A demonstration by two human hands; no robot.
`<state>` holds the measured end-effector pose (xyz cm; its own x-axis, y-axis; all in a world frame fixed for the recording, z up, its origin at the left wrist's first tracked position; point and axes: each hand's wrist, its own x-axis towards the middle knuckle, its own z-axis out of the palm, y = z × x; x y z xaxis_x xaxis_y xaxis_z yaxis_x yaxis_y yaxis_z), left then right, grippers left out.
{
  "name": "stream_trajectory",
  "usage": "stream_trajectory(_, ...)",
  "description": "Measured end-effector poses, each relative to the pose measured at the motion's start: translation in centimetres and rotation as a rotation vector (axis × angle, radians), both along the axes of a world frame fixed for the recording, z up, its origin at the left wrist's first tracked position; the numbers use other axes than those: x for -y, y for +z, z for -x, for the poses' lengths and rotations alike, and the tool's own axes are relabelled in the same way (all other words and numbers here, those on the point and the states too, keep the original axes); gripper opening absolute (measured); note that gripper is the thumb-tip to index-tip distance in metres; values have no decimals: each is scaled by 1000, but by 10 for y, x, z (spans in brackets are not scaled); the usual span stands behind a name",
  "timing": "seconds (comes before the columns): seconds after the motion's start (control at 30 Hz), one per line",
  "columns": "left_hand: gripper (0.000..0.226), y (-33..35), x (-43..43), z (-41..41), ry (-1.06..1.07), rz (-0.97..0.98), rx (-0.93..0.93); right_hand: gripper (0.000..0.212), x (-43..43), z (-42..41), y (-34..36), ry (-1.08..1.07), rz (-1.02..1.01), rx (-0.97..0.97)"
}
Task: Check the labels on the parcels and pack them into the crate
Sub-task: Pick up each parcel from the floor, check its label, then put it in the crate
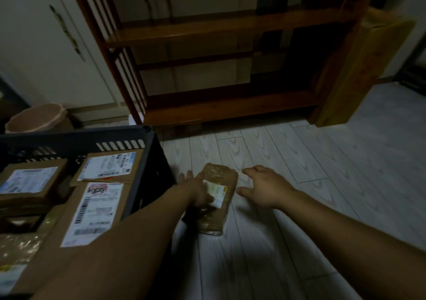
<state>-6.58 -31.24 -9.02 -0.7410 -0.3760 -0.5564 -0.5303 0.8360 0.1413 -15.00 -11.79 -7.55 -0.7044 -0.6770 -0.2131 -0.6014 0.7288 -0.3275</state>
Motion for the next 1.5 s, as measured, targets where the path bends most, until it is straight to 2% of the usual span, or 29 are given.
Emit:
stream_trajectory(0.17,111,-35,11,-12,277,-63,-30,73,9,4,-34,-42,13,106)
stream_trajectory(0.23,118,-48,12,-16,431,-212,-120,72,16,-2,-52,-100,72,220)
stream_trajectory(0.3,116,-63,12,-20,576,-401,-212,66,24,-12,-69,-200,198,418)
stream_trajectory(0.37,95,-75,10,-24,623,-546,-232,59,33,-24,-79,-284,337,649)
stream_trajectory(0.43,58,-84,9,-27,617,-613,-249,56,38,-32,-90,-326,477,914)
stream_trajectory(0.47,46,-86,8,-29,647,-635,-258,53,39,-35,-96,-341,531,1029)
stream_trajectory(0.5,38,-87,7,-31,689,-675,-246,49,39,-38,-100,-359,559,1098)
stream_trajectory(0.53,40,-87,4,-33,729,-734,-222,45,39,-39,-103,-401,558,1116)
stream_trajectory(0.6,49,-86,-6,-37,773,-808,-203,44,36,-39,-104,-555,521,1088)
stream_trajectory(0.67,54,-85,-17,-43,779,-796,-198,48,27,-40,-107,-652,501,1112)
stream_trajectory(0.77,48,-83,-33,-53,822,-860,-157,37,11,-46,-102,-617,522,1196)
stream_trajectory(0.9,40,-69,-50,-53,959,-1094,-264,25,-6,-45,-84,-610,599,1075)
stream_trajectory(0.97,37,-53,-54,-48,982,-1146,-321,27,-11,-43,-68,-624,656,1072)
stream_trajectory(1.07,38,-19,-56,-41,890,-1090,-424,45,-12,-43,-37,-647,691,972)
stream_trajectory(1.2,38,48,-50,-32,756,-1031,-627,57,-5,-40,19,-597,918,832)
stream_trajectory(1.3,37,107,-37,-39,638,-1031,-784,59,5,-46,68,-517,1119,762)
stream_trajectory(1.37,29,140,-25,-48,561,-1019,-910,58,15,-54,99,-449,1237,713)
stream_trajectory(1.43,13,167,-13,-61,519,-1044,-1008,57,25,-67,125,-374,1297,642)
stream_trajectory(1.5,11,186,1,-77,513,-1100,-1067,57,34,-81,146,-303,1320,557)
